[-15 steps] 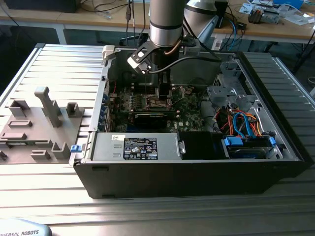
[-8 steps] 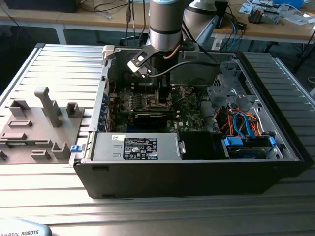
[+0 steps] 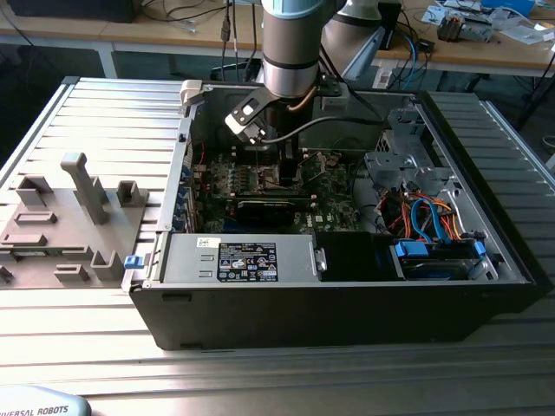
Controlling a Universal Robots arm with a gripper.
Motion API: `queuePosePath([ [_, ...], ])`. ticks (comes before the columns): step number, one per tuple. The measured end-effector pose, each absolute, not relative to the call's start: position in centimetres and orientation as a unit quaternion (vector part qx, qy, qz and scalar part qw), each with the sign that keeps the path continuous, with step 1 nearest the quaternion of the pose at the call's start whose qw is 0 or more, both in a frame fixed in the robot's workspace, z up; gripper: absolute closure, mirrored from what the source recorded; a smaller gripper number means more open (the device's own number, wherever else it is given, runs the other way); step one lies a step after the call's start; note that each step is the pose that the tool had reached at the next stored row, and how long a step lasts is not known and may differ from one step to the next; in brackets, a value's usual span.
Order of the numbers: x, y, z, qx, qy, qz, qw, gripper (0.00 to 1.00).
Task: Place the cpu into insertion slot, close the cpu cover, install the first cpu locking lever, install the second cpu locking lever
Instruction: 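Place the cpu into insertion slot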
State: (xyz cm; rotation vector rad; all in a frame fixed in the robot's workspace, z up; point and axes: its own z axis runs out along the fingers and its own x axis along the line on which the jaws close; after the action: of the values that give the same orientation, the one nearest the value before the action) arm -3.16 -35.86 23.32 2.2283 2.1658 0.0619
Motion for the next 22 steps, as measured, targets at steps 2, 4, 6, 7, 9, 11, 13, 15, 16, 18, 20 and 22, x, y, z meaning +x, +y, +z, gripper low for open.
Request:
queuePosePath([
  [2, -3.2, -35.9, 23.3, 0.717, 0.697, 0.02, 0.017, 0.46],
  [4, -3.2, -35.9, 23.2, 0.717, 0.697, 0.02, 0.017, 0.46],
  [6, -3.2, -35.9, 23.2, 0.717, 0.697, 0.02, 0.017, 0.46],
  [7, -3.2, -35.8, 23.2, 0.717, 0.697, 0.02, 0.017, 0.46],
  [9, -3.2, -35.7, 23.2, 0.715, 0.698, 0.02, 0.017, 0.46],
  [11, -3.2, -35.3, 23.2, 0.711, 0.703, 0.02, 0.017, 0.46],
  [13, -3.2, -35.0, 23.2, 0.706, 0.708, 0.02, 0.016, 0.46],
  [15, -3.3, -34.8, 23.1, 0.704, 0.709, 0.02, 0.017, 0.46],
  [16, -3.4, -34.8, 23.0, 0.704, 0.709, 0.02, 0.017, 0.46],
  [18, -3.6, -34.6, 22.9, 0.704, 0.709, 0.019, 0.017, 0.46],
  [20, -3.8, -34.4, 22.7, 0.704, 0.709, 0.019, 0.017, 0.46],
  [22, -3.8, -34.3, 22.5, 0.704, 0.709, 0.019, 0.017, 0.46],
])
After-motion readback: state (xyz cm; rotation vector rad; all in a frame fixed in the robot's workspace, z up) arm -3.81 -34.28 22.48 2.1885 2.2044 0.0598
